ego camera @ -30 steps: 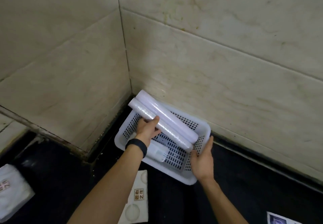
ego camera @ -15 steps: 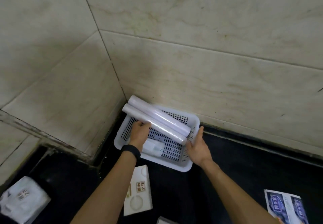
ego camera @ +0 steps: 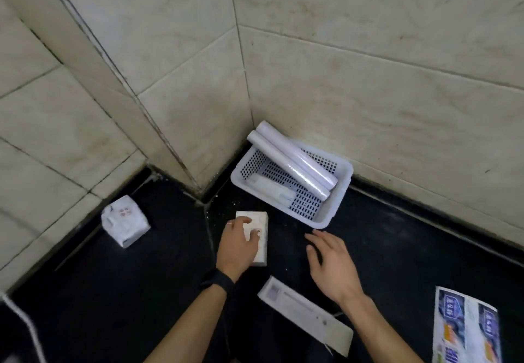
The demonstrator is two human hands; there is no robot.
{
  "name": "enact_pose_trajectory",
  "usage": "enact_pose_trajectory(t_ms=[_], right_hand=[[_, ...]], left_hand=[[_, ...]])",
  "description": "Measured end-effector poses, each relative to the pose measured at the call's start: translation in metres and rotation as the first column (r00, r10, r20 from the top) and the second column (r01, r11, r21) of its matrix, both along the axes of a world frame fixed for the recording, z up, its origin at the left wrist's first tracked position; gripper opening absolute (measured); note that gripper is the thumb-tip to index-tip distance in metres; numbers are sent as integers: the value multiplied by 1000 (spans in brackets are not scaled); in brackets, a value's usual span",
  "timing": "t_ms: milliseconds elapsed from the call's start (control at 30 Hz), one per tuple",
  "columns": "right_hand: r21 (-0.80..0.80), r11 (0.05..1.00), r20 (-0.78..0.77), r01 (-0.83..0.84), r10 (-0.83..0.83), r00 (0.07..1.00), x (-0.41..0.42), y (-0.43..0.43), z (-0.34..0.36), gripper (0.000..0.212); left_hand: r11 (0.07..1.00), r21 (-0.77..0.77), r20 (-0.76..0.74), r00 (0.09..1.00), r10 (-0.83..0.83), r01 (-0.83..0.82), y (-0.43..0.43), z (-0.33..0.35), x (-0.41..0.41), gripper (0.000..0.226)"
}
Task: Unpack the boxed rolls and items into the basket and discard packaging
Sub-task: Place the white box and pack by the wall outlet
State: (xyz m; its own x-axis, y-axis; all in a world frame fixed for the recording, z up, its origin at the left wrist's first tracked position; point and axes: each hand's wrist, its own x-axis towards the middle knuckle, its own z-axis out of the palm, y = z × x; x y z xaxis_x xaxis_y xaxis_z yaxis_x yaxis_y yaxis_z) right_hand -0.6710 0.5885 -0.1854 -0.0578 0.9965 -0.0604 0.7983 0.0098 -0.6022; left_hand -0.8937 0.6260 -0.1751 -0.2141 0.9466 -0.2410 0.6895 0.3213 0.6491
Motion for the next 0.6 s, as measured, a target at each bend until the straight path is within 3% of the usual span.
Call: enact_pose_trajectory(t_ms=[100, 300, 600], right_hand=[[-76, 992, 96, -100, 107, 990, -2, -14, -22, 38], [-499, 851, 301, -162, 345, 889, 24, -29, -64, 59], [-587, 789, 284, -180, 409, 867, 29, -22, -61, 64]], left_hand=[[1000, -19, -99, 995, 15, -17, -34, -21, 1, 48], [995, -101, -227, 973, -39, 16, -49, -47, 19, 72], [976, -182, -175, 981, 87, -119, -26, -53, 24, 63]])
